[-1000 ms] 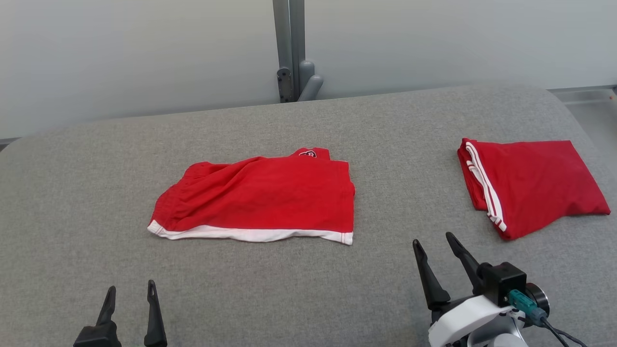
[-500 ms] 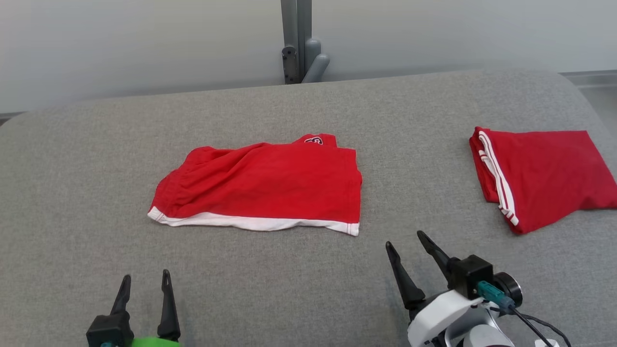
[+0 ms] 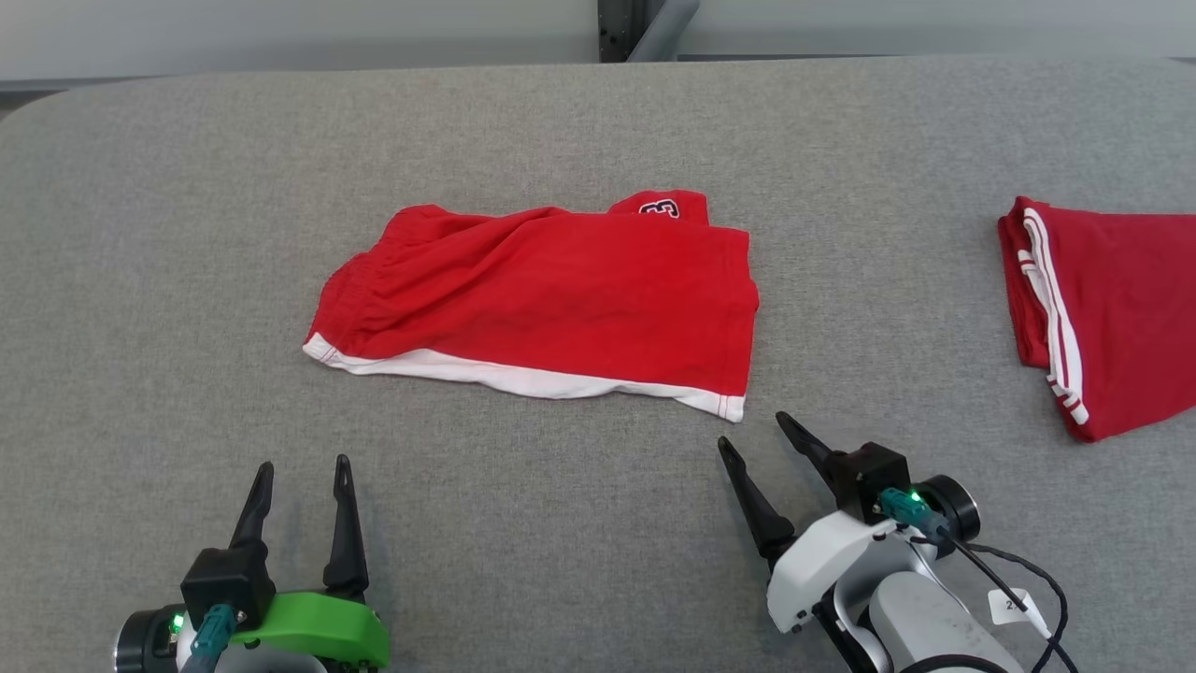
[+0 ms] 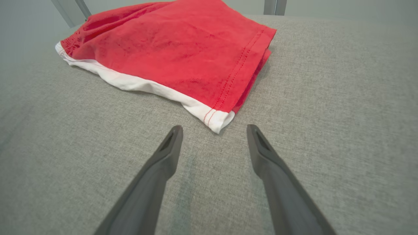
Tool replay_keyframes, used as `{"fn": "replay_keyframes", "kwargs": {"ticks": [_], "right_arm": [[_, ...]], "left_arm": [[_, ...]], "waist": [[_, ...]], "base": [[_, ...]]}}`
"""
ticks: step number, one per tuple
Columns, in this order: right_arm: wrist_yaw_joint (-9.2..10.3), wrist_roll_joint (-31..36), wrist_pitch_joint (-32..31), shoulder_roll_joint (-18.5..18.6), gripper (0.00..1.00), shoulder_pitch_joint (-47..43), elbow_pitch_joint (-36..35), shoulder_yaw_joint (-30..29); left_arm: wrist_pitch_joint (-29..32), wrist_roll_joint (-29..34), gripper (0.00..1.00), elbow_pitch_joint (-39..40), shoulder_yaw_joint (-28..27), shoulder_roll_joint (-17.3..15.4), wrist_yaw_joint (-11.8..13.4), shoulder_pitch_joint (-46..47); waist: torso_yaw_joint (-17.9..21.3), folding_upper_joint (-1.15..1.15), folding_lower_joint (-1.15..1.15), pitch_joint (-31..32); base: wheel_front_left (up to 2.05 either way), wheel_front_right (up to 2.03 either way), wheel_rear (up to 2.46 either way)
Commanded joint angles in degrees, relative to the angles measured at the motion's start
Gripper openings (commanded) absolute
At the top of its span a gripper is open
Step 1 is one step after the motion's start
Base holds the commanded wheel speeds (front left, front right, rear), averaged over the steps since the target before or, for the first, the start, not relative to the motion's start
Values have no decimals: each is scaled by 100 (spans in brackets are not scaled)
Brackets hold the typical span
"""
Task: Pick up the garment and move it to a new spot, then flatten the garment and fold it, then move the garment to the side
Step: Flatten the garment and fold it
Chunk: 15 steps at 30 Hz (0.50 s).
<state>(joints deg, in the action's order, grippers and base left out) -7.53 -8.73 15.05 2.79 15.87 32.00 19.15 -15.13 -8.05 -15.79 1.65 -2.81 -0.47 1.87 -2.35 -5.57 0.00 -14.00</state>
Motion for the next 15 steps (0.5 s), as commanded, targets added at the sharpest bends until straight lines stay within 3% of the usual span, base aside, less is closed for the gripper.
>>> {"fn": "replay_keyframes", "kwargs": {"ticks": [1,11,14,15], "right_arm": [[10,-23,10,21,100,75,34,2],[10,-72,10,22,91,440,268,77],[10,-62,10,21,73,520,320,98],[10,-64,10,21,54,545,320,106]], "left_arm": [[3,-34,100,11,-12,-19,33,74],[3,-54,100,37,4,-19,-12,343],[3,-65,100,41,9,-19,-37,442],[3,-68,100,48,9,-19,-43,473]], "waist": [[-149,-1,0,-172],[-232,-1,0,-476],[-267,-1,0,-569],[-275,-1,0,-600]], "base": [[0,0,0],[0,0,0],[0,0,0],[0,0,0]]}}
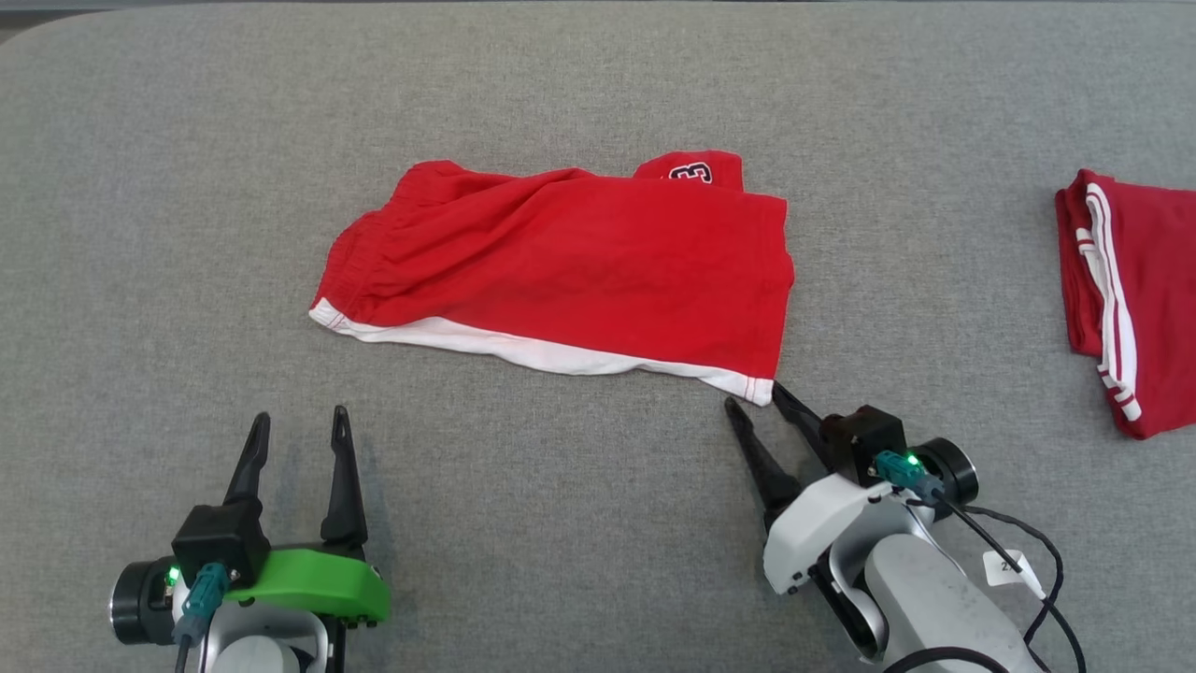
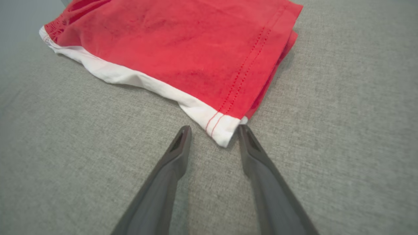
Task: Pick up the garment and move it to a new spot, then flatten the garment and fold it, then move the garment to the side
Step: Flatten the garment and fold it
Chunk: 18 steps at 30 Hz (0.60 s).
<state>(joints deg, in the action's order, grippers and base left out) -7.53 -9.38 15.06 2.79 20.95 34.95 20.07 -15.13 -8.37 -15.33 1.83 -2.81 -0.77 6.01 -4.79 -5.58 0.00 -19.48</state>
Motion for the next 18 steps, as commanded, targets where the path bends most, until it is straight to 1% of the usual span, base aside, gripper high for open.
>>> {"fn": "replay_keyframes", "kwargs": {"ticks": [1,2,3,4,7,11,15,18], "right_arm": [[10,-5,8,21,45,47,27,32],[10,-13,8,20,33,48,21,49],[10,-20,8,20,14,57,4,66],[10,-20,8,21,0,74,-18,77],[11,32,7,32,0,72,-70,20],[11,90,8,151,0,-57,-230,-188],[11,127,8,262,0,-162,-386,-377],[11,159,8,292,0,-222,-470,-465]], "left_arm": [[3,-29,100,7,-15,-19,-19,83],[3,-31,100,12,-24,-19,-21,100],[3,-35,100,14,-38,-19,-30,120],[3,-51,100,11,-62,-19,-53,151],[3,-79,100,2,-146,-20,-164,239],[4,-85,100,-210,-249,-17,-375,386],[4,-50,100,-411,-249,-21,-573,533],[4,-60,100,-564,-155,-22,-652,611]], "waist": [[-34,-1,0,-77],[-33,-1,0,-99],[-28,-1,0,-120],[-14,-1,0,-145],[50,-1,0,-195],[184,-1,0,-252],[331,-1,0,-307],[427,-1,0,-363]], "base": [[0,0,0],[0,0,0],[0,0,0],[0,0,0],[0,0,0],[0,0,0],[0,0,0],[0,0,0]]}}
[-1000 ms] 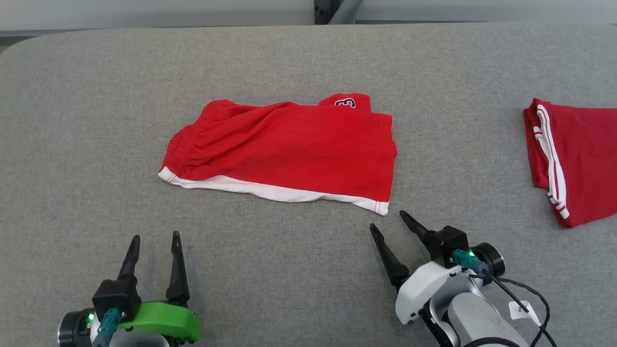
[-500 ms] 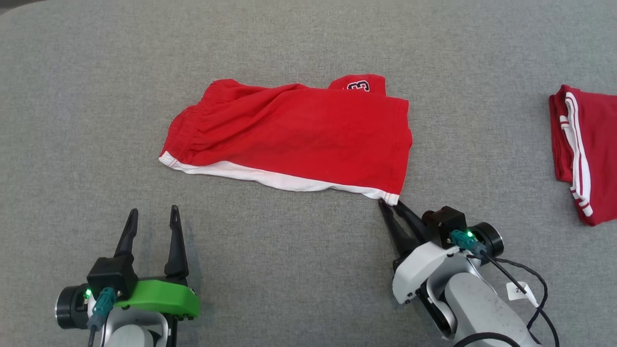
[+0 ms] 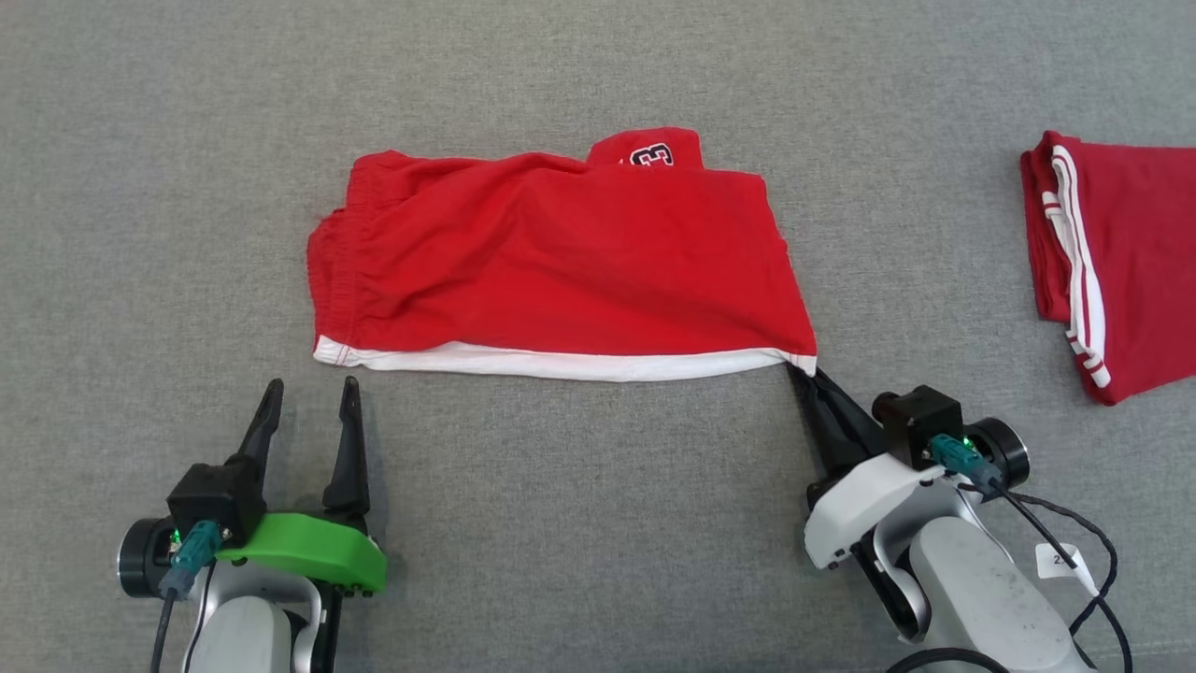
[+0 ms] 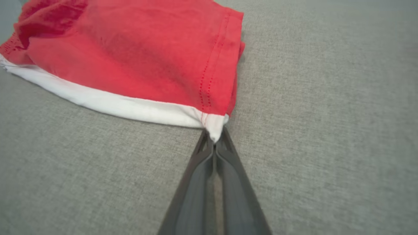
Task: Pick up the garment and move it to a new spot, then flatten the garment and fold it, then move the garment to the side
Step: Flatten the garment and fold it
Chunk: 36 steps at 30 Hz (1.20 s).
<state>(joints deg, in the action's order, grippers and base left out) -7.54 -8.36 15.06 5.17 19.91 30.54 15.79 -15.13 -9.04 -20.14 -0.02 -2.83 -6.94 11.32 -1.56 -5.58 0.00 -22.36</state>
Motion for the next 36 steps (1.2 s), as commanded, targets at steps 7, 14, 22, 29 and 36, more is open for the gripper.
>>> {"fn": "replay_keyframes", "kwargs": {"ticks": [7,14,22,29,36], "right_arm": [[12,106,8,29,0,-50,-116,-37],[12,113,-5,5,0,35,-153,8],[13,113,-5,-9,0,32,-103,10],[13,79,-5,-33,0,64,-81,17],[12,-59,9,-63,0,-37,-343,-107]], "left_arm": [[4,-318,100,-301,373,-197,-58,283],[4,-481,100,-338,394,-374,-57,472],[4,-441,76,-287,431,-447,-58,373],[4,-560,0,-394,575,-507,-58,328],[4,-683,0,-108,775,-650,-58,228]], "waist": [[240,-1,0,-194],[315,-1,0,-303],[374,-1,0,-307],[404,-1,0,-277],[444,-1,0,211]], "base": [[0,0,0],[0,0,0],[0,0,0],[0,0,0],[0,0,0]]}}
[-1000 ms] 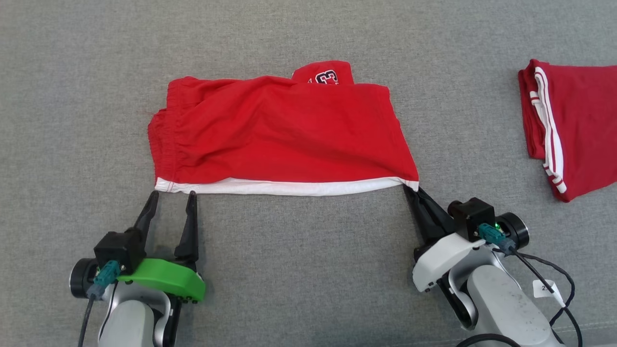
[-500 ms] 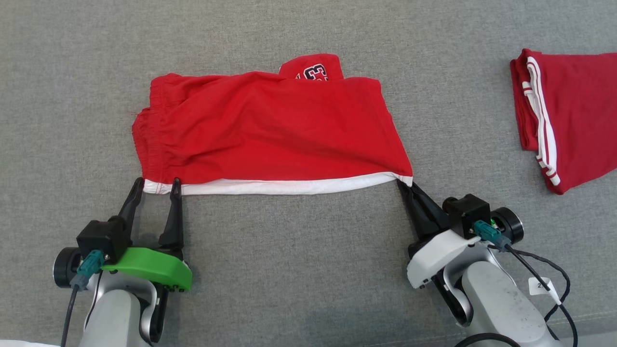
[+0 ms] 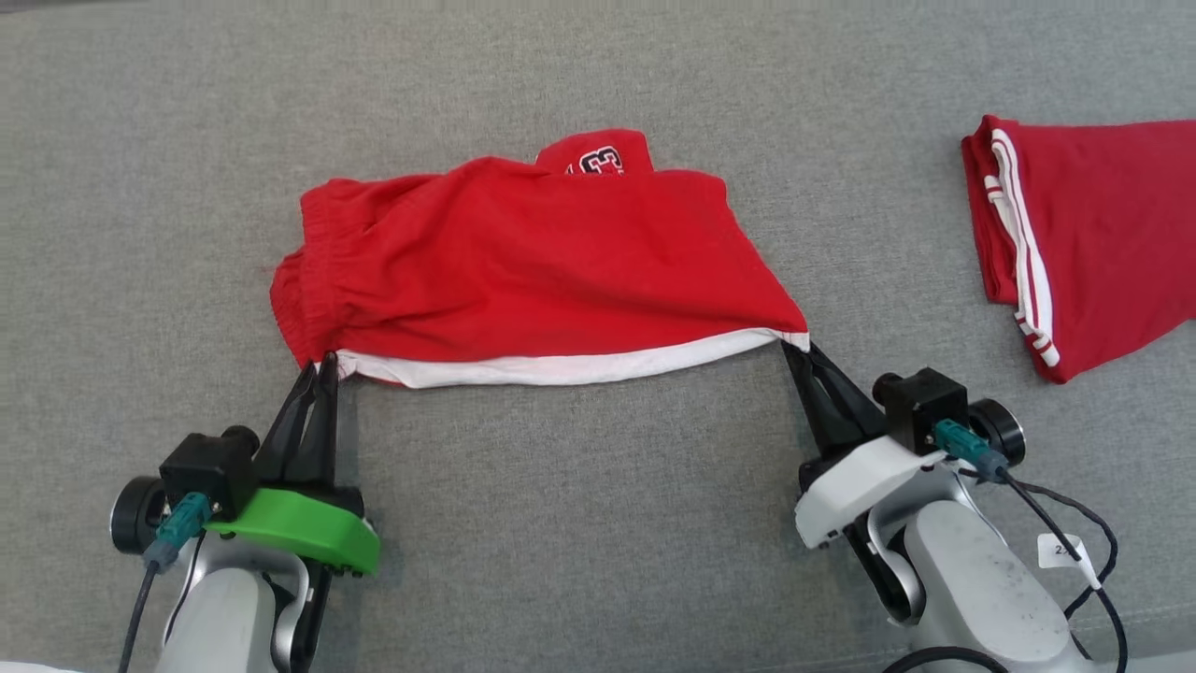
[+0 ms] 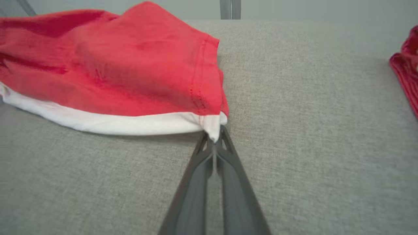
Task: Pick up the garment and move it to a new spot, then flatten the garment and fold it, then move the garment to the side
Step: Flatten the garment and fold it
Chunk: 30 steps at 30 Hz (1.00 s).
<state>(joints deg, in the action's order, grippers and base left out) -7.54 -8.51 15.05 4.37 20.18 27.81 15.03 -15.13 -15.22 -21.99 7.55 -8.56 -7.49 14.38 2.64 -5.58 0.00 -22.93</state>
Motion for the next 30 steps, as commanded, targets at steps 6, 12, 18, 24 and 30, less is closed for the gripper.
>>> {"fn": "replay_keyframes", "kwargs": {"ticks": [6,12,18,24,30], "right_arm": [[12,-267,11,112,0,27,-673,-124],[12,-491,11,298,0,408,-1199,-131],[12,-678,11,779,0,1311,-1377,29],[12,-714,-2,1204,0,2847,-1076,171],[12,-440,-9,1246,0,4627,-226,115]], "left_arm": [[3,-128,0,691,267,-408,-3,30],[4,-196,0,1080,466,-821,0,432],[112,-476,0,880,979,-1535,1,1566],[527,-714,0,427,1548,-2037,1,3499],[568,-708,0,-496,2028,-1905,1,5324]], "waist": [[70,0,0,1214],[106,0,0,1734],[31,0,0,1742],[-49,0,0,750],[-9,0,0,-542]], "base": [[0,0,0],[0,0,0],[0,0,0],[0,0,0],[0,0,0]]}}
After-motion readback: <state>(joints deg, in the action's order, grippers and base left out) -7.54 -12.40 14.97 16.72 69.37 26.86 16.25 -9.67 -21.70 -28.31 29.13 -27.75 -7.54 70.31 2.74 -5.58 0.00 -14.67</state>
